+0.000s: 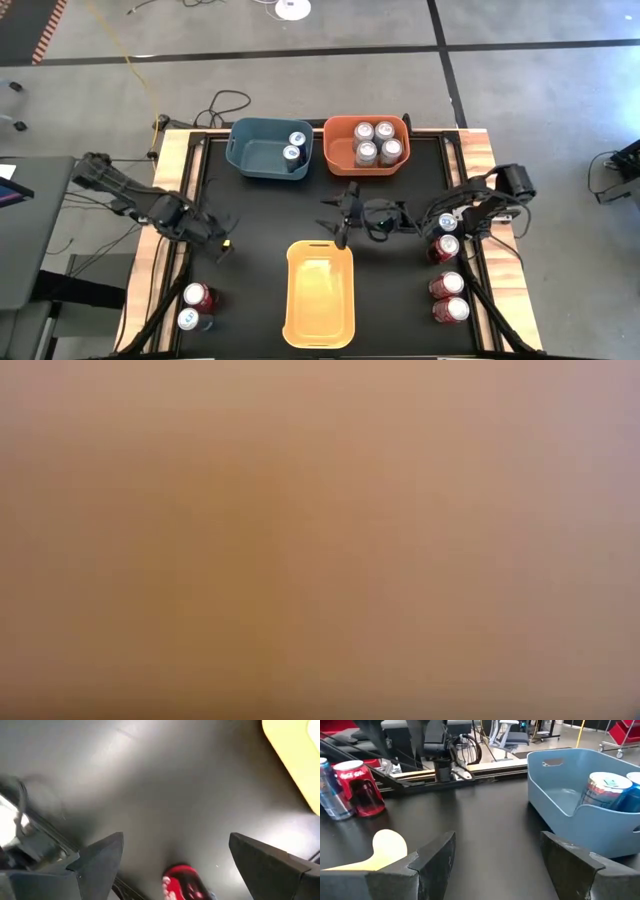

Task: Sort soda cans
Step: Put the blue soda can into the blue bin

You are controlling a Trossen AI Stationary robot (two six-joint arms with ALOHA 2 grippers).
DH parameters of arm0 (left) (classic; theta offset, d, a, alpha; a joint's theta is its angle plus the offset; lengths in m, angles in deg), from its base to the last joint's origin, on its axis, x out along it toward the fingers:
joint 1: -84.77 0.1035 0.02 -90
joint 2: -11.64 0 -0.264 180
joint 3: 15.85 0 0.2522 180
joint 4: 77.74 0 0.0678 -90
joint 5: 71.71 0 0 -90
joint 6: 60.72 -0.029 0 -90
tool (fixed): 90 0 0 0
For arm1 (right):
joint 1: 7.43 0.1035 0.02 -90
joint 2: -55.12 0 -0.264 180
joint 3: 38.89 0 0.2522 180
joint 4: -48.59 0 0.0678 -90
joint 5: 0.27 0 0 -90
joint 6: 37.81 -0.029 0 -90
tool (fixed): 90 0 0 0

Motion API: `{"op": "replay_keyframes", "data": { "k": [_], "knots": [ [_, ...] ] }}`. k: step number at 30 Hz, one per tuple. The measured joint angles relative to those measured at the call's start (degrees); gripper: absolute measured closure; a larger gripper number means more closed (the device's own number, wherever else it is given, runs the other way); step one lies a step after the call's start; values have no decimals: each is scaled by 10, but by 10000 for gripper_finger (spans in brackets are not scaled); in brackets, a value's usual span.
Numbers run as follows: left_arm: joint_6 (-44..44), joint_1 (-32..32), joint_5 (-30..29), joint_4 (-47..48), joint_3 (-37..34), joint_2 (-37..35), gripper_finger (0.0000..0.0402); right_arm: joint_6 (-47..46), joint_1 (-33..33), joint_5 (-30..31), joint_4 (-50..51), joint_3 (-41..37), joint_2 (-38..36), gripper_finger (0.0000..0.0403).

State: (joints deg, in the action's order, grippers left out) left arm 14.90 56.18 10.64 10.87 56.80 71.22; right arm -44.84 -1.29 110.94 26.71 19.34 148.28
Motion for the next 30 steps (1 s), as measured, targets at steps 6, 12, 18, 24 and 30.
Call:
{"op": "replay_keyframes", "data": {
  "k": [6,12,18,24,30],
  "knots": [
    [114,-65,-6,16,0,0,43,15,3,0,4,0,-1,97],
    [202,-110,-1,30,0,0,43,30,0,1,5,0,-1,97],
    [294,-127,74,20,0,0,43,39,-7,1,0,0,-1,97],
    [327,-144,88,25,3,23,43,60,-7,1,15,0,-1,97],
    [327,-154,101,29,39,62,42,62,-23,1,18,0,-1,97]
  ]
}}
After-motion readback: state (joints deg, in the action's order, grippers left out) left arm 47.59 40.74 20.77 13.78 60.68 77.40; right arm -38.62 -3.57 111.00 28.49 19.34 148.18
